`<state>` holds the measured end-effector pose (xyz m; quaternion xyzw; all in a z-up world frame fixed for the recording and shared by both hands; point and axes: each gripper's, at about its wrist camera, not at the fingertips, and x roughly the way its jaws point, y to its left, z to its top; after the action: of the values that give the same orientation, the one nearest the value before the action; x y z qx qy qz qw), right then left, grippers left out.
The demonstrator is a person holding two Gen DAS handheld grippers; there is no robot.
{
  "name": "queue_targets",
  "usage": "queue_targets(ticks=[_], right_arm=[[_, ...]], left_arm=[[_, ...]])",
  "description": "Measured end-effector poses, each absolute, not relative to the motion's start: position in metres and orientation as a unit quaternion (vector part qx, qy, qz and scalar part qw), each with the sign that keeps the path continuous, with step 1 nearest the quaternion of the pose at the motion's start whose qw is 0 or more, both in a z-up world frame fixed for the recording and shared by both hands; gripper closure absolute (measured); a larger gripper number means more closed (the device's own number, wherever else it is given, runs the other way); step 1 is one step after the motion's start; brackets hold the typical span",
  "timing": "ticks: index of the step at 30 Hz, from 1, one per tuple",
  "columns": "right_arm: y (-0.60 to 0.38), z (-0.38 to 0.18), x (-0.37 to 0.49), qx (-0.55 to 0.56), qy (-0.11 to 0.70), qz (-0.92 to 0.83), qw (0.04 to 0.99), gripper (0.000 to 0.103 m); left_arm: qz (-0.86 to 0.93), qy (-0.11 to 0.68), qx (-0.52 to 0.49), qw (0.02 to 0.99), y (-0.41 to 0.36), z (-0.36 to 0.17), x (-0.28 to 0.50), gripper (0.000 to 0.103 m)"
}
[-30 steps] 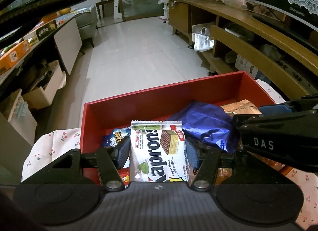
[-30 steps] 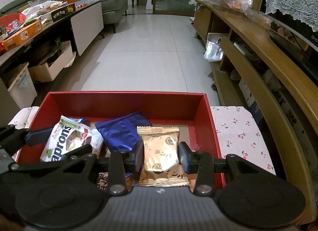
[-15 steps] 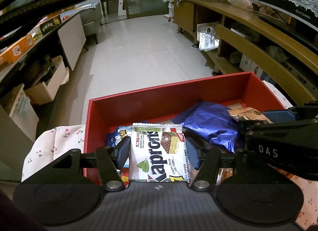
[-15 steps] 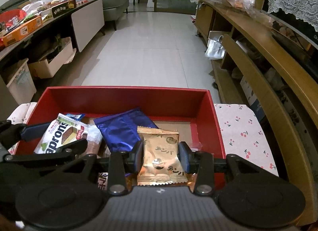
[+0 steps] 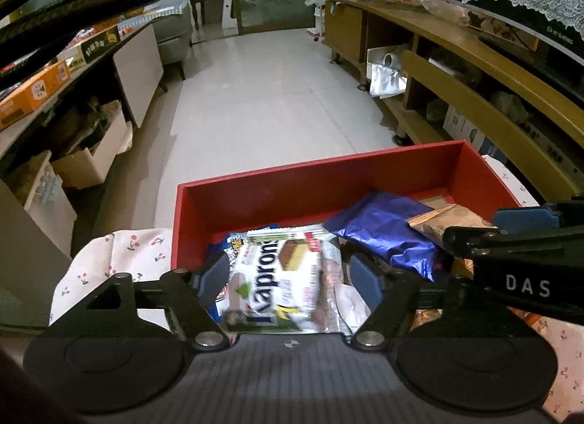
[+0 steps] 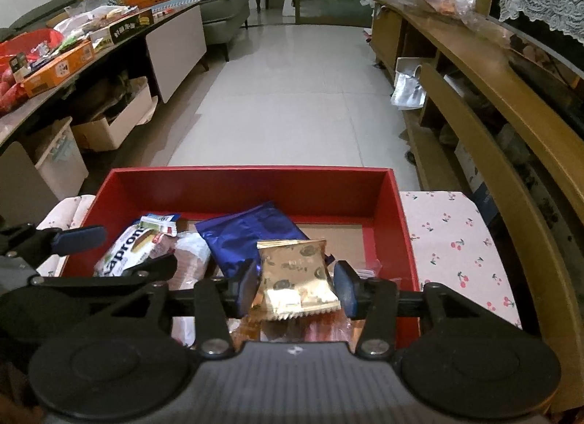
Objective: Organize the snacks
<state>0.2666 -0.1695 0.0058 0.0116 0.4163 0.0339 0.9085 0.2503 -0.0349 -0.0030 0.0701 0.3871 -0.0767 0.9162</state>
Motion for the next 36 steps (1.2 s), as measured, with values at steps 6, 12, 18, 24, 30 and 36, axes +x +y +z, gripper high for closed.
queue_targets(ticks=[6,12,18,24,30,36], right_arm=[[-0.173,0.019,0.252,0.014,0.402,0.030,0.915,0.039],[-0.176,0.043,0.225,0.025,0.366,0.030,0.930,0.039],[-0.174,0.069,0.189,0.032,0.324,0.030,0.945,0.037],[-0.174,0.087,0.143,0.037,0.275,0.027,0.960,0.032],[-0.172,0.104,0.101,0.056,0.239,0.032,0.969,0.032],[-0.166,0.104,0.078,0.055,0.237,0.022,0.970,0.032]], left_arm=[[-0.080,0.376,0.067,0.921,-0.036,0.009,0.240,0.017],[-0.078,0.341,0.058,0.935,-0.033,0.031,0.217,0.013],[-0.065,0.295,0.044,0.952,-0.028,0.055,0.186,0.006],[-0.041,0.226,0.063,0.971,-0.026,0.077,0.143,0.000],[-0.020,0.182,0.075,0.980,-0.025,0.088,0.105,0.000],[-0.044,0.188,0.050,0.980,-0.022,0.081,0.093,0.000]])
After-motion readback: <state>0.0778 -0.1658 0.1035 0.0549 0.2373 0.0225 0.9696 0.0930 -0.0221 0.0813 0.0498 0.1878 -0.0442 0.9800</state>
